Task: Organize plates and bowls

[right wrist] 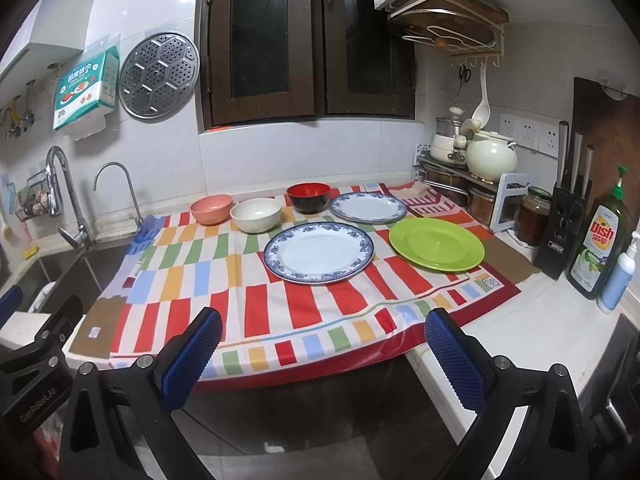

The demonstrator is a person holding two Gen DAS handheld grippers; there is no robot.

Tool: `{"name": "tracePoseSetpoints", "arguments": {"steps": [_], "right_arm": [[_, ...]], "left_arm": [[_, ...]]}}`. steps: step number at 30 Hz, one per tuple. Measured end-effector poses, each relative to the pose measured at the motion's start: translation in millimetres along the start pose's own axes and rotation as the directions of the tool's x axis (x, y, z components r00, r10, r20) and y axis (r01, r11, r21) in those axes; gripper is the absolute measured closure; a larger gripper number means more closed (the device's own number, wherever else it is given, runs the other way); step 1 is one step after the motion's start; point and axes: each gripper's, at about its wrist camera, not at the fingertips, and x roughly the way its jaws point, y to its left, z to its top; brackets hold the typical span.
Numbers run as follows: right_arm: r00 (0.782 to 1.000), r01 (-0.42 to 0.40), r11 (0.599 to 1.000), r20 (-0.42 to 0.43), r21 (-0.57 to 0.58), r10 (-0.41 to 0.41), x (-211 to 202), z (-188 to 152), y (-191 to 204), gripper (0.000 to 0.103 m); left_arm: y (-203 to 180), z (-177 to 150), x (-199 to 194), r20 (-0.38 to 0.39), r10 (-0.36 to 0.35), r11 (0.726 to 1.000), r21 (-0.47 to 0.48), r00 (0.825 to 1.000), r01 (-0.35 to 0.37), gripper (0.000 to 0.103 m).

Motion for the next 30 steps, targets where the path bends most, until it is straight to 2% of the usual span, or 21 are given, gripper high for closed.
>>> {"name": "tracePoseSetpoints", "arguments": {"steps": [18, 30], "right_arm": [[1.0, 0.002, 1.0, 0.003, -0.002, -0.002, -1.4, -0.3, 0.1, 0.001], [1.0, 0.013, 1.0, -0.02, -0.006, -0.013, 14.6, 4.0, -4.2, 0.001]], "left_arm": [[-1.4, 2.0, -0.1, -0.003, -0.005, 1.0, 0.003, 1.0, 0.005, 0.0], [-12.8, 6.6, 25.4, -0.038, -0.016, 1.0, 0.016, 0.999, 0.017, 0.0]]}}
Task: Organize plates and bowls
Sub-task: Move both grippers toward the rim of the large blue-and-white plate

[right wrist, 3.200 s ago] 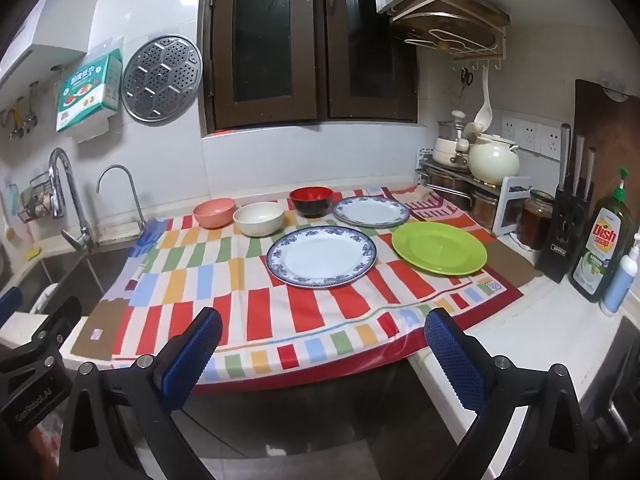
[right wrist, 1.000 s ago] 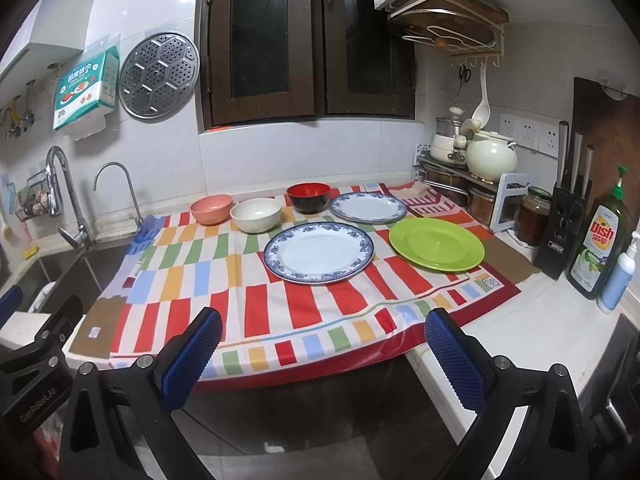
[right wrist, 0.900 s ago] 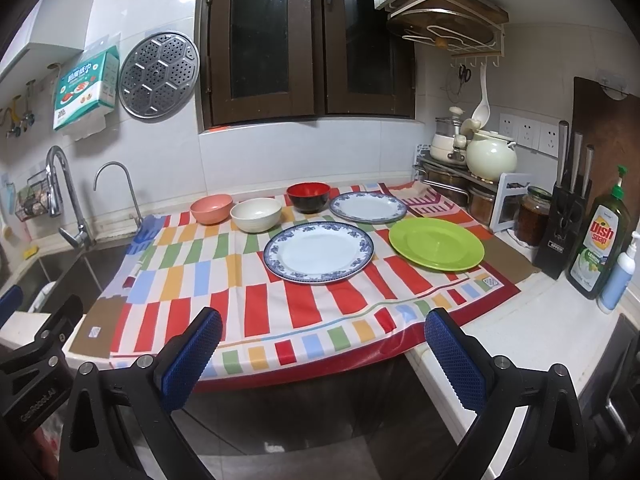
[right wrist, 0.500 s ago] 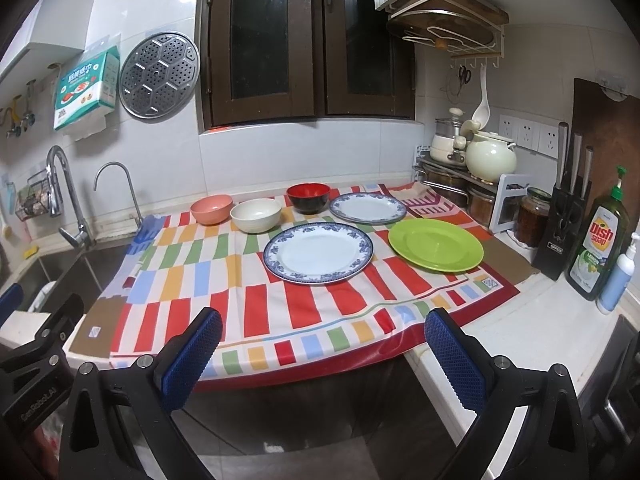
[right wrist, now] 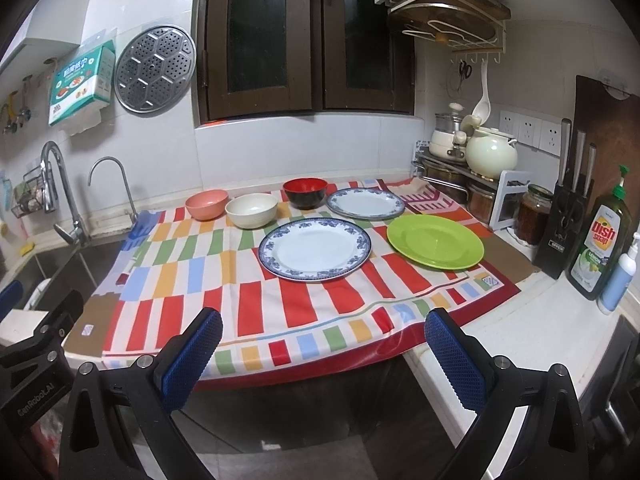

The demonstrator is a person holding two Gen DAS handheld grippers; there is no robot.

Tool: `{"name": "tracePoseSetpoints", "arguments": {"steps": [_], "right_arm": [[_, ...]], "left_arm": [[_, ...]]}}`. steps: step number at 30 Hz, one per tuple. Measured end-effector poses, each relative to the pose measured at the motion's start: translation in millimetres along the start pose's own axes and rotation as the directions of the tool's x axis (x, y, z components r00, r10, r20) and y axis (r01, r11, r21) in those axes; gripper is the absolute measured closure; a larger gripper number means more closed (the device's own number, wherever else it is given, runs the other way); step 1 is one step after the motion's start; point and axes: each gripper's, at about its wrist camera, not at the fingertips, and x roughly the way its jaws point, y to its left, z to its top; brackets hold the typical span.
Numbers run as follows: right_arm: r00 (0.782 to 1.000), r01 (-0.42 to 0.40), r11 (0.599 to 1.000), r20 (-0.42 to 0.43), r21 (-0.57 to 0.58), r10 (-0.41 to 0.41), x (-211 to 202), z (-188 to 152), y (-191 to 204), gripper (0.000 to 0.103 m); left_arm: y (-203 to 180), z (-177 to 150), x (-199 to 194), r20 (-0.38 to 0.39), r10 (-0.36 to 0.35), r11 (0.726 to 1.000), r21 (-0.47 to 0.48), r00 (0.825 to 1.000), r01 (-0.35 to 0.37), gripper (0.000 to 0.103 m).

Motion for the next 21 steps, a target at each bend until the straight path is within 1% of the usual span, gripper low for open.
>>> {"name": "tracePoseSetpoints", "arguments": {"steps": [5, 7, 14, 18, 21], "right_arm": [[1.0, 0.01, 1.0, 0.003, -0.021, -0.01, 18.4, 8.7, -6.3, 0.001], [1.0, 0.013, 0.999, 0.009, -0.031, -0.013, 27.5, 13.7, -9.5, 0.001], [1.0, 0.005, 0.999, 0.012, -0.053, -0.005, 72.1, 36.2, -30.9, 0.001], [1.0, 0.002, 0.998, -0.02, -0.069, -0.003, 98.5, 39.9, -41.0, 0.001], [0.999, -0.001, 0.998, -0.053, -0.067, -0.002, 117.4, 42.0, -44.1, 0.001]], "left_arm": [[-14.6, 8.2, 25.5, -0.02, -0.003, 1.0, -0.007, 1.0, 0.003, 0.0], [-22.3, 12.9, 36.2, -0.029, -0.015, 1.0, -0.004, 0.999, 0.015, 0.0], [-49.5, 27.9, 70.2, -0.03, 0.018, 1.0, -0.006, 0.999, -0.019, 0.0], [-59.0, 31.9, 88.8, -0.048, 0.03, 1.0, 0.004, 0.998, -0.03, 0.0], [-63.8, 36.1, 107.7, -0.073, 0.019, 1.0, 0.02, 0.997, -0.017, 0.0]]}}
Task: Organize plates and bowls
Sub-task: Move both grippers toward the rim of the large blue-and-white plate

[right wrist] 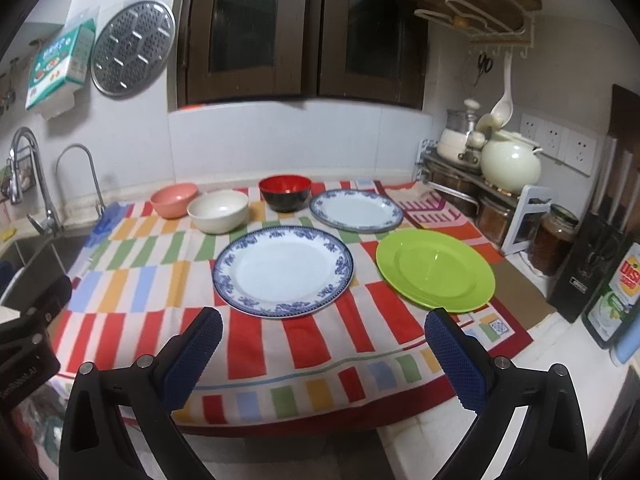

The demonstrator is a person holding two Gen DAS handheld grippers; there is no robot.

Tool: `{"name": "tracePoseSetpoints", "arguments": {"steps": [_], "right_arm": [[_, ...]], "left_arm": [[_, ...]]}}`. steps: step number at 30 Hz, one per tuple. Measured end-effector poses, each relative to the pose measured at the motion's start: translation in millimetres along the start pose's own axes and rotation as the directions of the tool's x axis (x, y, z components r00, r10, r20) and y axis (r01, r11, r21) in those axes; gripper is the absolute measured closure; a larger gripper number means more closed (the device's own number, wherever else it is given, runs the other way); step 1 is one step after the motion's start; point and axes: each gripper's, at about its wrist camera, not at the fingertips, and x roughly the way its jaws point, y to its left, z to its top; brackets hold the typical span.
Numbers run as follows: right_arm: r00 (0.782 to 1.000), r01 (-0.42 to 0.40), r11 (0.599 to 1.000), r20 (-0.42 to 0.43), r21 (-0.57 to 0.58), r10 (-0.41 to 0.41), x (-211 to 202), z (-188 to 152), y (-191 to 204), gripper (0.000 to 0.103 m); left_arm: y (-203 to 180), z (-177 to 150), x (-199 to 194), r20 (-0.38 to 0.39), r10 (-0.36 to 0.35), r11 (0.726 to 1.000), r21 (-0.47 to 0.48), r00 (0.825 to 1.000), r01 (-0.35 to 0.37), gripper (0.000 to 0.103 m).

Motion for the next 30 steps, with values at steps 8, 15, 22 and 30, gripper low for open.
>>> {"name": "tracePoseSetpoints", "arguments": {"steps": [8, 15, 22, 30], "right_arm": [[0.999, 0.025, 0.999, -0.028, 0.023, -0.024, 49.3, 18.8, 2.1, 0.001], [0.994, 0.111, 0.992, -0.029, 0.052, -0.11, 88.0, 39.8, 9.1, 0.002], [0.992, 0.114, 0.993, -0.056, -0.004, -0.114, 130.8, 57.3, 5.4, 0.005], [0.989, 0.047, 0.995, -0.139, -0.087, -0.059, 196.5, 60.3, -4.5, 0.014]], "left_arm": [[-6.6, 25.2, 59.0, -0.023, -0.06, 0.997, 0.054, 0.998, 0.061, 0.001], [-14.2, 45.0, 110.5, -0.063, -0.127, 0.984, 0.114, 0.99, 0.134, 0.004], [-36.6, 53.4, 157.5, -0.123, -0.117, 0.987, 0.099, 0.985, 0.13, 0.01], [-63.3, 42.4, 213.8, -0.249, -0.1, 0.99, 0.068, 0.963, 0.12, 0.018]]}}
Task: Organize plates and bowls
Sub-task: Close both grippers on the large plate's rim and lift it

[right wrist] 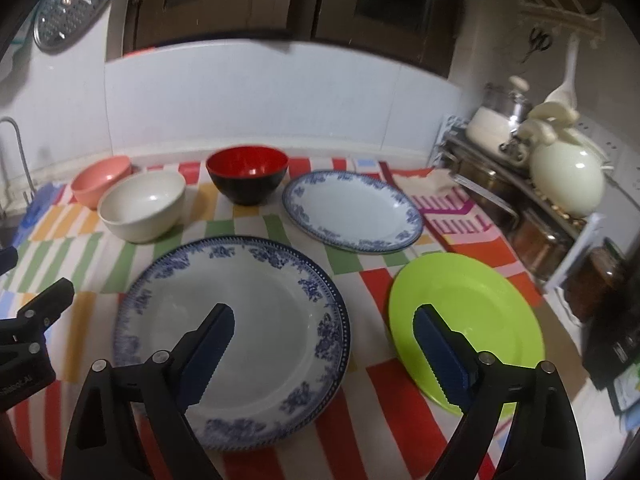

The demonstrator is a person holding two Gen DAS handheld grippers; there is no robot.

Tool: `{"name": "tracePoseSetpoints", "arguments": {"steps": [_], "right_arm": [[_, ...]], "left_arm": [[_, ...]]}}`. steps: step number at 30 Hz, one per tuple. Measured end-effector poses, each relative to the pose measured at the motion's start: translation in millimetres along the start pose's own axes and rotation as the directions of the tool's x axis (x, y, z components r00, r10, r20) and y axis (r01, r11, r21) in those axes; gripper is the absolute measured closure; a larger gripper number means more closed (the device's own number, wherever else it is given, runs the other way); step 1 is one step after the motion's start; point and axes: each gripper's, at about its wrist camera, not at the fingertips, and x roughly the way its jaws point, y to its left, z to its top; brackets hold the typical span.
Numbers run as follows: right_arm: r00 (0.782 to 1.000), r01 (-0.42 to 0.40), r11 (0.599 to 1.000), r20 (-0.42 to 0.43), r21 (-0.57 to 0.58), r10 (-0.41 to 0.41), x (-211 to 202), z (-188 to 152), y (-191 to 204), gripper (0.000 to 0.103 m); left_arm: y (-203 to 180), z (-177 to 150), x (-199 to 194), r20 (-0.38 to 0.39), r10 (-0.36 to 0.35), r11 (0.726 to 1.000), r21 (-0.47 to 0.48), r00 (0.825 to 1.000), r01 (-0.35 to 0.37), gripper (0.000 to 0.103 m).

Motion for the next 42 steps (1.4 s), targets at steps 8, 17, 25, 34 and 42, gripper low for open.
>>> {"name": "tracePoseSetpoints", "arguments": {"steps": [8, 17, 25, 34, 42], "right_arm": [[0.995, -0.059, 0.998, -0.085, 0.008, 0.06, 50.7, -0.2, -9.5, 0.026], [0.987, -0.088, 0.996, -0.136, 0.02, 0.09, 71.3, -3.5, -11.8, 0.037], [0.982, -0.095, 0.995, -0.158, 0.035, 0.099, 81.4, -2.5, -15.0, 0.051], [0.977, -0.095, 0.994, -0.188, 0.049, 0.102, 86.6, -3.9, -16.3, 0.061], [0.977, -0.083, 0.996, -0.192, 0.042, 0.089, 83.9, -2.3, -14.9, 0.066]], "left_arm": [[-15.1, -5.5, 39.1, -0.095, -0.005, 1.0, -0.001, 0.995, 0.005, 0.027], [-22.9, -9.7, 63.0, -0.169, -0.059, 0.998, -0.015, 0.984, 0.057, 0.045], [-26.2, -7.6, 70.3, -0.178, -0.11, 0.994, -0.034, 0.978, 0.105, 0.055], [-25.9, -4.6, 73.7, -0.178, -0.146, 0.989, -0.053, 0.973, 0.138, 0.066], [-20.5, -7.2, 70.0, -0.189, -0.145, 0.988, -0.071, 0.971, 0.134, 0.067]]}}
